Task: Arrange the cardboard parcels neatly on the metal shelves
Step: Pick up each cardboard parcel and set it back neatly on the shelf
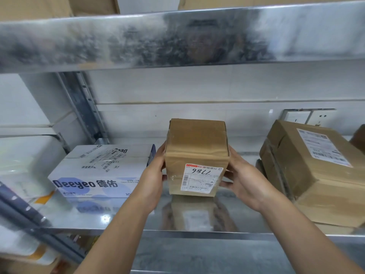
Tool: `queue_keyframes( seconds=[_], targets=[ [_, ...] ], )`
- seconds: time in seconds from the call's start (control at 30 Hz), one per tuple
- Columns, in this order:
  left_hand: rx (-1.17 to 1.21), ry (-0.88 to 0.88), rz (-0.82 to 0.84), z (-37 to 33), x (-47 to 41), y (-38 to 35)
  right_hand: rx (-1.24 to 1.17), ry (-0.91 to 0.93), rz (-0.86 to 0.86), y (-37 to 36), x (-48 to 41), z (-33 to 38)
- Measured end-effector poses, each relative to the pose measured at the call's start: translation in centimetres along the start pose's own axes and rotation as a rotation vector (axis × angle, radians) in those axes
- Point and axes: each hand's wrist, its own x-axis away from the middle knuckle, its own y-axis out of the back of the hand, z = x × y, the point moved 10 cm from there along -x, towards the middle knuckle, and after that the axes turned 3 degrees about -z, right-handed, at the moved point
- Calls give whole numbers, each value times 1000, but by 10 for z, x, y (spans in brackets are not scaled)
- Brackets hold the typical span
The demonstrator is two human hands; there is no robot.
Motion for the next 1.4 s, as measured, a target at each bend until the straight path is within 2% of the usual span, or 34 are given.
queue_keyframes(
  seconds=[0.27,0.6,1.0,1.4],
  targets=[
    [8,24,77,-18,13,-13,-273,15,-19,5,1,9],
    [140,168,77,-9,21,-25,-312,53,-69,2,1,17],
    [325,151,22,-6,27,-26,-353,43,-111,-8,9,12],
    [288,137,-7,-3,32,-26,-404,17,-232,-10,11,-9]
  ],
)
